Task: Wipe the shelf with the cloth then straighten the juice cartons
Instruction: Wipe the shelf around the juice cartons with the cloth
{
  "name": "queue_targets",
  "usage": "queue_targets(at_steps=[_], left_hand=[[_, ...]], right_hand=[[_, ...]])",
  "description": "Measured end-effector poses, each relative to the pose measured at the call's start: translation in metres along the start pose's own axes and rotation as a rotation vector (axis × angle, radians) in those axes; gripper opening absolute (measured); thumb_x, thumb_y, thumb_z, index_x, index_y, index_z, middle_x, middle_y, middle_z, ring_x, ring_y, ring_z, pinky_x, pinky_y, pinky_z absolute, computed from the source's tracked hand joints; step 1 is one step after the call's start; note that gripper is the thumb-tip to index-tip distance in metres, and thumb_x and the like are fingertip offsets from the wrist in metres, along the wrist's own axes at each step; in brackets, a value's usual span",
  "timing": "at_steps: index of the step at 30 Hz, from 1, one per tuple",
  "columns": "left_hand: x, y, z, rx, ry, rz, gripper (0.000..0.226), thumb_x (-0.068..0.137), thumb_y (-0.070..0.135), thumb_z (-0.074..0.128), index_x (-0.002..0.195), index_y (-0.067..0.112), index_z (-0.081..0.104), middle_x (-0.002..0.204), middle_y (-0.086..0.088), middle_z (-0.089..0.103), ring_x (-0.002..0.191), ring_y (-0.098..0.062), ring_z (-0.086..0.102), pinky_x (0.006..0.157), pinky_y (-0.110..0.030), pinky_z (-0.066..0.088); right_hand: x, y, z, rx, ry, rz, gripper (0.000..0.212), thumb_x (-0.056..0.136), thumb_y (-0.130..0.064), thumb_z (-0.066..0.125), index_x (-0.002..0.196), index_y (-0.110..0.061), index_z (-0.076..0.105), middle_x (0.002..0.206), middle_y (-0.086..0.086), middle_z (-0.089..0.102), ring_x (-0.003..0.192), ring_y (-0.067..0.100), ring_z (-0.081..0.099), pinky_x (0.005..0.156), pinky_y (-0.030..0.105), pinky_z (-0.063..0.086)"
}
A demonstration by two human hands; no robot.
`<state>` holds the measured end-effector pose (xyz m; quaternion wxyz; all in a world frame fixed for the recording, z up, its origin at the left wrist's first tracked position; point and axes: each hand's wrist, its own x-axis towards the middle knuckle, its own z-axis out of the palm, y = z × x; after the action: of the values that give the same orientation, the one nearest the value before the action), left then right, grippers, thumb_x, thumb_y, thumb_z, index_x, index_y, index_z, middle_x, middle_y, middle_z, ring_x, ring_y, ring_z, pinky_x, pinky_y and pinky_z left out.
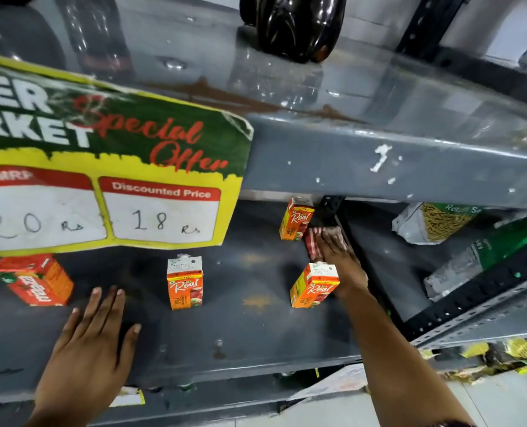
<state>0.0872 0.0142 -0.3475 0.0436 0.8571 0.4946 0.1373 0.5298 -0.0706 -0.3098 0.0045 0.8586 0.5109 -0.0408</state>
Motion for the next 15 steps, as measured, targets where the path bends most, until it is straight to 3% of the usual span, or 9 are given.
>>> queue_targets(at_steps=[3, 6, 7, 9, 10, 13, 15], left_hand=[[-0.002, 0.000, 0.001, 0.005, 0.013, -0.004, 0.078, 0.092, 0.055, 0.012, 0.140, 0.000, 0.037, 0.147, -0.015, 0.040, 0.142, -0.023, 0.021, 0.113, -0.041, 0.018], [-0.002, 0.002, -0.001, 0.016, 0.005, 0.000, 0.077, 0.092, 0.055, 0.012, 0.140, -0.001, 0.037, 0.146, -0.015, 0.041, 0.141, -0.024, 0.022, 0.112, -0.043, 0.020], [-0.001, 0.003, -0.002, 0.020, 0.002, 0.000, 0.077, 0.092, 0.054, 0.013, 0.140, -0.001, 0.037, 0.146, -0.015, 0.041, 0.141, -0.023, 0.021, 0.112, -0.043, 0.019], [-0.002, 0.003, -0.004, 0.019, -0.002, -0.006, 0.075, 0.091, 0.053, 0.017, 0.140, 0.000, 0.037, 0.146, -0.015, 0.040, 0.142, -0.023, 0.020, 0.113, -0.043, 0.019], [-0.002, 0.003, -0.004, 0.016, -0.007, -0.009, 0.075, 0.091, 0.053, 0.018, 0.141, 0.000, 0.036, 0.147, -0.014, 0.040, 0.142, -0.023, 0.020, 0.113, -0.043, 0.020], [-0.002, 0.002, -0.006, 0.013, -0.024, -0.006, 0.076, 0.090, 0.053, 0.017, 0.140, -0.001, 0.036, 0.146, -0.016, 0.040, 0.142, -0.026, 0.021, 0.113, -0.045, 0.022], [-0.002, 0.003, -0.007, 0.017, -0.034, -0.002, 0.076, 0.090, 0.052, 0.018, 0.139, -0.003, 0.037, 0.145, -0.018, 0.041, 0.141, -0.028, 0.024, 0.112, -0.046, 0.023]], right_hand=[[-0.033, -0.005, -0.006, 0.067, 0.058, 0.020, 0.071, 0.094, -0.028, 0.047, 0.153, -0.023, 0.008, 0.157, -0.010, 0.000, 0.146, 0.010, 0.001, 0.117, 0.030, 0.008], [-0.059, -0.011, -0.015, 0.066, 0.053, 0.041, 0.072, 0.093, -0.035, 0.050, 0.152, -0.023, 0.011, 0.159, -0.008, 0.007, 0.146, 0.009, 0.004, 0.115, 0.028, 0.011], [-0.065, -0.012, -0.013, 0.013, 0.037, 0.032, 0.074, 0.091, -0.044, 0.046, 0.152, -0.022, 0.010, 0.160, -0.007, 0.007, 0.146, 0.010, 0.003, 0.115, 0.028, 0.009], [-0.076, -0.012, -0.009, -0.016, 0.037, 0.035, 0.083, 0.080, -0.062, 0.018, 0.152, -0.021, 0.013, 0.160, -0.005, 0.009, 0.146, 0.010, 0.003, 0.115, 0.027, 0.007], [-0.082, -0.013, -0.008, 0.014, 0.048, 0.068, 0.087, 0.075, -0.062, 0.007, 0.152, -0.022, 0.014, 0.160, -0.006, 0.010, 0.146, 0.008, 0.003, 0.115, 0.027, 0.006], [-0.100, -0.016, -0.006, 0.057, 0.054, 0.138, 0.061, 0.096, -0.049, 0.014, 0.152, -0.025, 0.009, 0.159, -0.010, 0.004, 0.145, 0.004, -0.001, 0.115, 0.026, 0.004], [-0.110, -0.018, -0.007, 0.052, 0.038, 0.134, 0.056, 0.101, -0.042, 0.020, 0.152, -0.026, 0.006, 0.157, -0.011, -0.007, 0.142, 0.001, -0.010, 0.116, 0.028, 0.001]])
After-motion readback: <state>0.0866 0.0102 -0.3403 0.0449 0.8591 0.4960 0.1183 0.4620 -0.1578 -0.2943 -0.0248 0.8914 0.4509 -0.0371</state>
